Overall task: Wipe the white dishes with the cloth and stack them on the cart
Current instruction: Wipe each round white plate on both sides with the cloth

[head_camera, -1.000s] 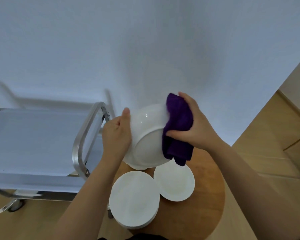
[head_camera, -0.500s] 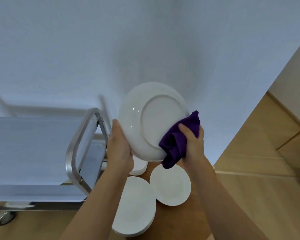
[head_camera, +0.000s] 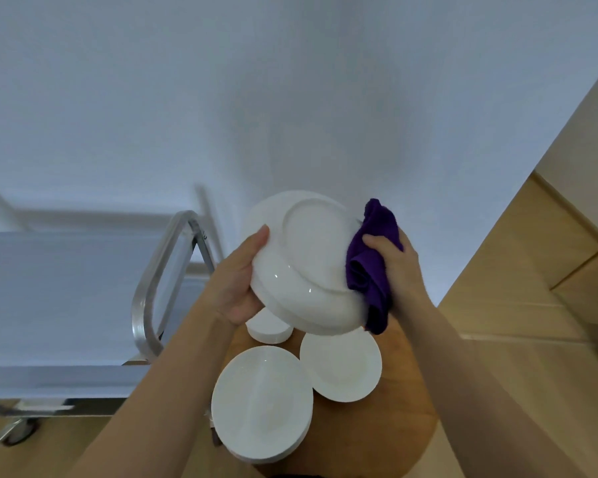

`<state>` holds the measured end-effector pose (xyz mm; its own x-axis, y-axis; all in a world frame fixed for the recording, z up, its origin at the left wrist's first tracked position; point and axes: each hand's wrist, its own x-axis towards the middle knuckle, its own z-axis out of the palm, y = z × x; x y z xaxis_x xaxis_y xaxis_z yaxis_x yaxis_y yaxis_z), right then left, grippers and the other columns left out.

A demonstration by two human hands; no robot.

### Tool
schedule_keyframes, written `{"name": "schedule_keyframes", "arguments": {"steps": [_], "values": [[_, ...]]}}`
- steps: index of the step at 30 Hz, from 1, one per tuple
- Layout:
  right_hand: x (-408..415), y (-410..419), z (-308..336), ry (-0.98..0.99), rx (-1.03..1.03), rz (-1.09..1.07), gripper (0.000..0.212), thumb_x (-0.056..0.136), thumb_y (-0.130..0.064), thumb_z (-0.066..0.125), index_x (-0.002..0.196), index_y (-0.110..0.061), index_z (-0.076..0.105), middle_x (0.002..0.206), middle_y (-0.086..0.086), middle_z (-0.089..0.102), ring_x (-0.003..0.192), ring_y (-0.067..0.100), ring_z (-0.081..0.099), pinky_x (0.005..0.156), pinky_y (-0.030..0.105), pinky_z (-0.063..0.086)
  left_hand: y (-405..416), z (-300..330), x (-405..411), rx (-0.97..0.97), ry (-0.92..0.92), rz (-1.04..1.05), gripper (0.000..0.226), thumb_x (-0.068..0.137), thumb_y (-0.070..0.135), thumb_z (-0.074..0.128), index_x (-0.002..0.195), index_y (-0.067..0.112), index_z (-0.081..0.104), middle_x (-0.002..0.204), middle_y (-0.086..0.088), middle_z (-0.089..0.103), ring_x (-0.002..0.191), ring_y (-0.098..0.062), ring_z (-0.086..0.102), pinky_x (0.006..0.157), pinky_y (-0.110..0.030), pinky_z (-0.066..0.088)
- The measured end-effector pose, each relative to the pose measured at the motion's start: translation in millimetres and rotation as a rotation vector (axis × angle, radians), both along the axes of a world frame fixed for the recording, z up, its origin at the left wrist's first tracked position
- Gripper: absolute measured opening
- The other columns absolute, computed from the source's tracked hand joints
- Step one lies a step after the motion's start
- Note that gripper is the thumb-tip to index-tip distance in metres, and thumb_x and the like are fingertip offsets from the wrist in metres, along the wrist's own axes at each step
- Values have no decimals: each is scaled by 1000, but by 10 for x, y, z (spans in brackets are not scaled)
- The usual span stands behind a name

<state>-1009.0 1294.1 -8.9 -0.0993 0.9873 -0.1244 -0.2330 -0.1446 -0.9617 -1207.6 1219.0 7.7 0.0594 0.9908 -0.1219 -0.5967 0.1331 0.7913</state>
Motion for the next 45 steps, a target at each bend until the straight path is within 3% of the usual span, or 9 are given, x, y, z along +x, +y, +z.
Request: {"name": "schedule_keyframes", "arguments": {"steps": [4, 6, 13, 18, 24, 28, 32, 40, 45], "values": [[-261, -341, -245, -91, 19, -96, 39, 82, -35, 64, 117, -42, 49, 118, -3, 60, 107, 19, 58, 91, 42, 49, 6, -13, 260, -36, 10, 184, 50, 78, 38, 55, 121, 14, 59, 117, -10, 68, 108, -27, 64, 90, -42, 52], [-374, -449, -243, -19, 23, -171, 32, 88, -26, 59, 112, -45, 49, 123, 0, 56, 106, 16, 57, 90, 37, 49, 6, -33, 346, -45, 45, 265, 58, 76, 38, 58, 128, 12, 54, 116, -9, 69, 105, -25, 66, 83, -37, 57], [-656, -797, -177, -141, 171, -92, 35, 83, -25, 48, 112, -41, 61, 120, -9, 58, 109, 11, 56, 88, 29, 51, -43, -201, 468, -165, 388, 309, 34, 89, 41, 59, 104, 12, 68, 80, -4, 75, 77, -19, 73, 59, -25, 55], [-234, -561, -125, -40, 34, -179, 30, 85, -11, 53, 100, -31, 70, 90, -14, 70, 89, 5, 65, 75, 19, 52, -171, -127, 196, -24, 443, 288, 34, 73, 51, 72, 94, 25, 69, 89, 7, 75, 83, -11, 72, 63, -22, 55], [-540, -310, 84, -114, 93, -17, 46, 88, -18, 50, 124, -45, 52, 119, -20, 58, 112, 7, 55, 99, 31, 43, -249, -167, 342, 9, 618, 128, 30, 65, 62, 62, 89, 47, 71, 97, 7, 74, 93, -15, 70, 86, -40, 55], [-626, -481, 79, -163, 193, 172, 47, 87, -20, 48, 107, -64, 50, 106, -30, 58, 95, -5, 59, 83, 17, 49, -238, -206, 311, -50, 510, 238, 30, 72, 51, 64, 94, 33, 73, 93, -1, 75, 89, -21, 71, 78, -38, 57], [-529, -681, -20, -228, 289, 325, 48, 89, -3, 46, 119, -40, 57, 113, -13, 61, 96, -1, 59, 78, 14, 49, -210, -185, 223, -145, 404, 382, 38, 87, 37, 61, 112, 8, 63, 92, -9, 73, 81, -21, 71, 61, -29, 54], [-177, -755, -421, -679, 447, 276, 49, 83, 7, 49, 120, -25, 53, 107, -11, 59, 90, 1, 54, 74, 4, 40, -371, -171, -40, -80, 435, 312, 15, 87, 37, 59, 84, 29, 71, 81, 10, 75, 73, -6, 71, 54, -20, 54], [-140, -424, -323, -466, -16, 109, 25, 87, -7, 47, 103, -21, 60, 90, -2, 64, 73, 3, 60, 53, 12, 45, -519, -213, -50, -19, 695, 158, 27, 70, 57, 59, 87, 38, 68, 81, 16, 72, 75, 1, 68, 53, -11, 50]]}}
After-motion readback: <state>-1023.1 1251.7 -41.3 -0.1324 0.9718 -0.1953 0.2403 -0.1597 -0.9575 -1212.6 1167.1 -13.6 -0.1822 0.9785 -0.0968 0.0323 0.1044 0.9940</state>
